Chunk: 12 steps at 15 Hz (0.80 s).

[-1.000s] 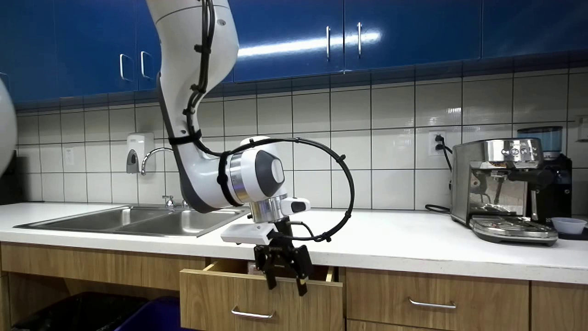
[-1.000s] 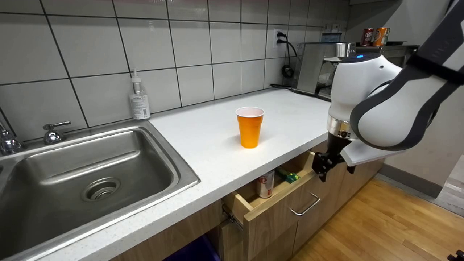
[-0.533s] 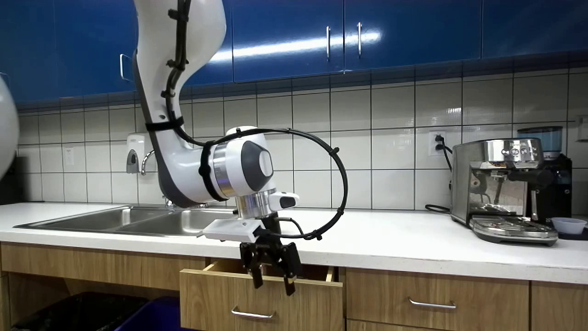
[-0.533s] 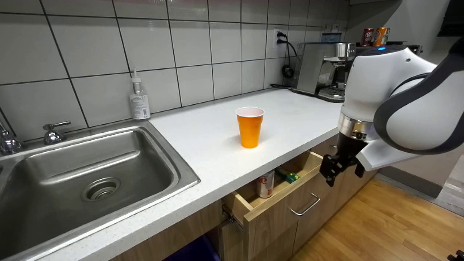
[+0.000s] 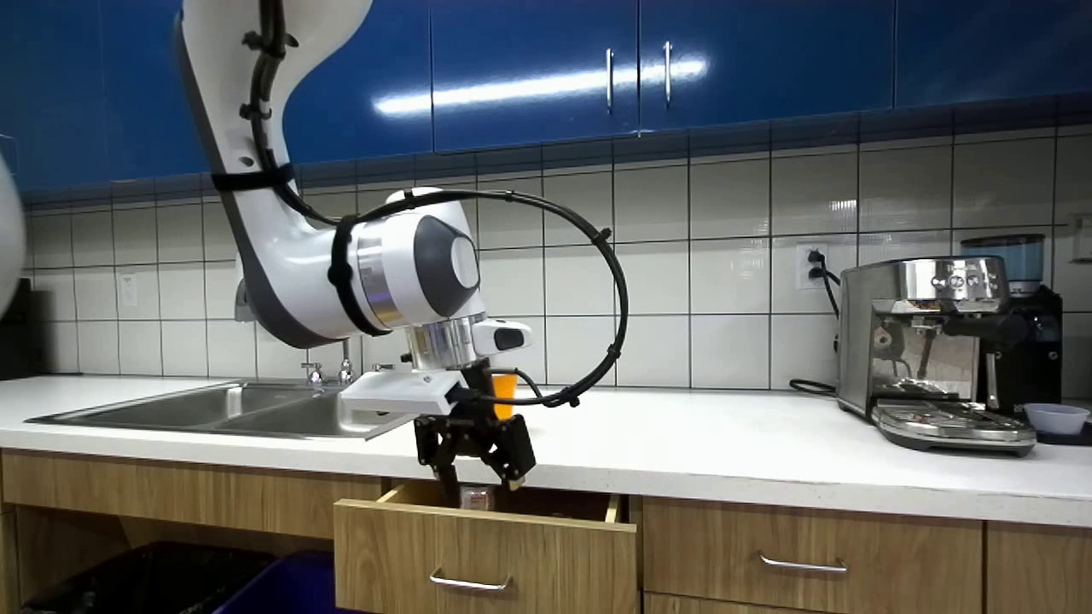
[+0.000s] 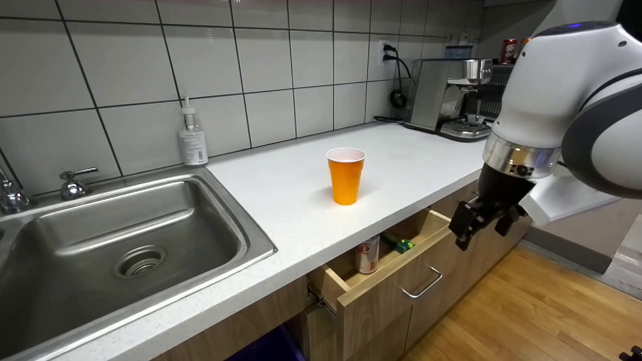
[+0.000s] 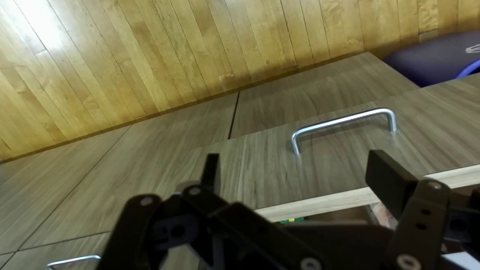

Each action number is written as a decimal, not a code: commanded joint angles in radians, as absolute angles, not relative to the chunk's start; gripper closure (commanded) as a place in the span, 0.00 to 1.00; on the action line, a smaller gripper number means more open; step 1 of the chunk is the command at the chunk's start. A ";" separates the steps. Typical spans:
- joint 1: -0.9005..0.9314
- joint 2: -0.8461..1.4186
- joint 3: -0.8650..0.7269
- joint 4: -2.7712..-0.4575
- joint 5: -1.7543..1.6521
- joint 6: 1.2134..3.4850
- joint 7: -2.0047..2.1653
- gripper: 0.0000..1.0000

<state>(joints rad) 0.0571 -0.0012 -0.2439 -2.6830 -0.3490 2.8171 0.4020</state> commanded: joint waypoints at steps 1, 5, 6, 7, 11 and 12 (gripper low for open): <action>-0.001 -0.106 -0.170 -2.715 -0.288 2.769 0.296 0.00; -0.015 -0.166 -0.134 -2.710 -0.203 2.735 0.198 0.00; -0.016 -0.180 -0.127 -2.704 -0.181 2.716 0.175 0.00; -0.018 -0.193 -0.123 -2.703 -0.166 2.704 0.157 0.00; -0.040 -0.136 -0.099 -2.693 -0.180 2.754 0.198 0.00; -0.041 -0.132 -0.098 -2.693 -0.181 2.754 0.199 0.00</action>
<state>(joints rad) -0.0024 -0.1318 -0.1385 -2.6933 -0.1964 2.7551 0.2114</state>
